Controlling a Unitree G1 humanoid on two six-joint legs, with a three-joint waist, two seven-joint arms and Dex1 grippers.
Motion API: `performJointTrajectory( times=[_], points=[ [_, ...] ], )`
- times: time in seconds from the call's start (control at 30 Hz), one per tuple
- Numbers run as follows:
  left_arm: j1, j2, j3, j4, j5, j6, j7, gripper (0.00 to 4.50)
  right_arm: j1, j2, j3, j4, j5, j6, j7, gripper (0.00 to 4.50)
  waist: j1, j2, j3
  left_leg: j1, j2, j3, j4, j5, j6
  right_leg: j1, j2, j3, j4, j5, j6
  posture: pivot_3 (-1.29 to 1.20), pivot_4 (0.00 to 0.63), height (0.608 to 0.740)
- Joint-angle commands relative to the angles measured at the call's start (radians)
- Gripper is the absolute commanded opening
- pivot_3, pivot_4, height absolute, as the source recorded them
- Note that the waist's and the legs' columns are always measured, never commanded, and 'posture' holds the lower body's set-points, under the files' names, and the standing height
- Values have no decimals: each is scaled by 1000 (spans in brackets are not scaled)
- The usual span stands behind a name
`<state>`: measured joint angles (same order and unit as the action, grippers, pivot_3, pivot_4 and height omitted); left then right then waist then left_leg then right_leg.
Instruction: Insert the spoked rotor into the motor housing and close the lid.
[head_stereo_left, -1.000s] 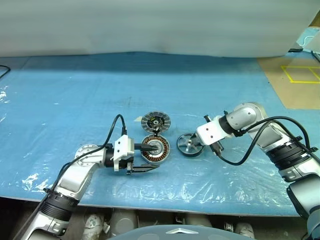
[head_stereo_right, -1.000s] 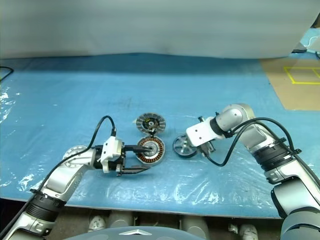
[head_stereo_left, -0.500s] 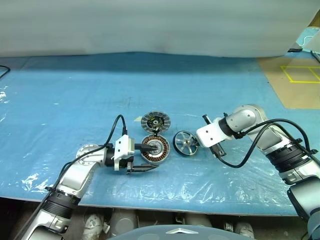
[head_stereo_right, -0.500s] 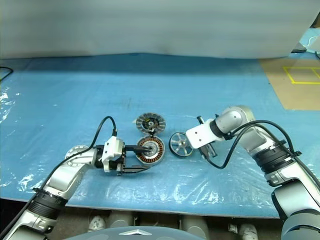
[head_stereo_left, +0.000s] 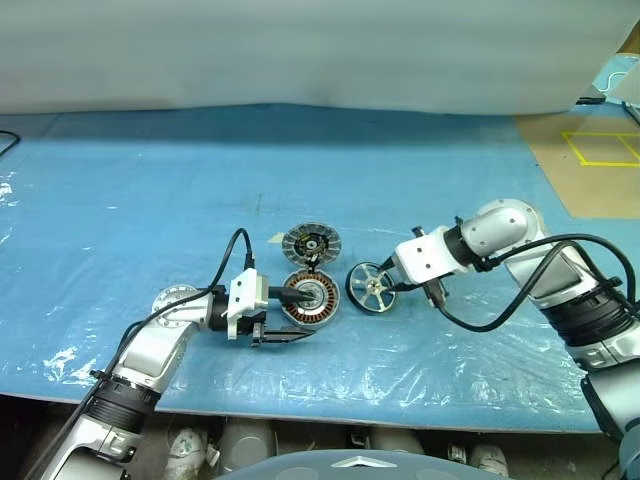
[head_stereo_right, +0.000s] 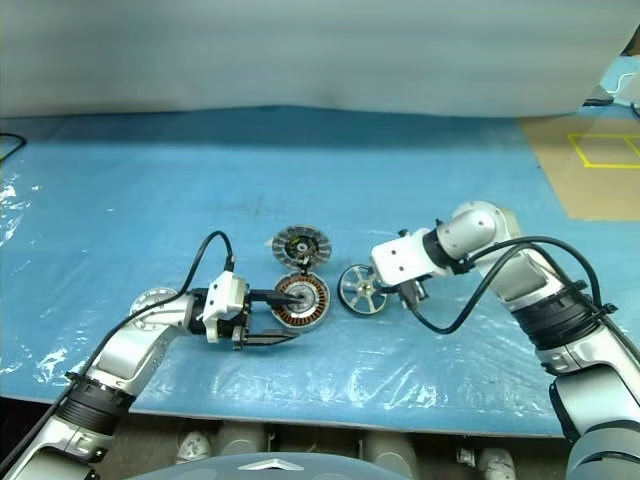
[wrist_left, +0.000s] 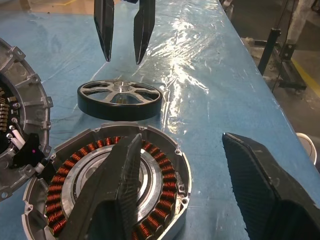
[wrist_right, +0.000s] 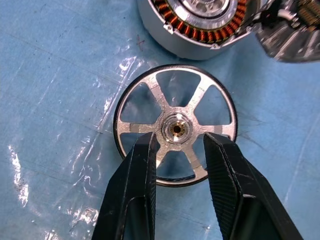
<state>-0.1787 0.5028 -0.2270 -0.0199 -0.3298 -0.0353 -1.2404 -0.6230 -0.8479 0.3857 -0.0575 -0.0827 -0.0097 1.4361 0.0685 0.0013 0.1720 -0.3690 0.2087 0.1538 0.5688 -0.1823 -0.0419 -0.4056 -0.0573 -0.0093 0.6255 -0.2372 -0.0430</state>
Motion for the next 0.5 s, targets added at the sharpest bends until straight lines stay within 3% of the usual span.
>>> performJointTrajectory(
  times=[0.03,0.27,0.5],
  points=[
    [-10,-6,1,5,-3,-24,-10,2737,-30,-14,11,8,-85,-145,-45,1525,0,0,0,0,0,0,0,0,0,0,0,0,0,0,0,0,150,740],
    [-10,-11,0,6,-1,-30,-9,2737,-40,3,82,40,-198,-357,-82,1525,-1,0,0,0,0,0,0,0,0,0,0,0,0,0,0,0,150,740],
    [-1,-6,8,-23,-20,4,2,2737,-72,16,82,57,-205,-391,-82,1525,-1,0,0,0,0,0,0,0,0,0,0,0,0,0,0,0,150,740]
  ],
)
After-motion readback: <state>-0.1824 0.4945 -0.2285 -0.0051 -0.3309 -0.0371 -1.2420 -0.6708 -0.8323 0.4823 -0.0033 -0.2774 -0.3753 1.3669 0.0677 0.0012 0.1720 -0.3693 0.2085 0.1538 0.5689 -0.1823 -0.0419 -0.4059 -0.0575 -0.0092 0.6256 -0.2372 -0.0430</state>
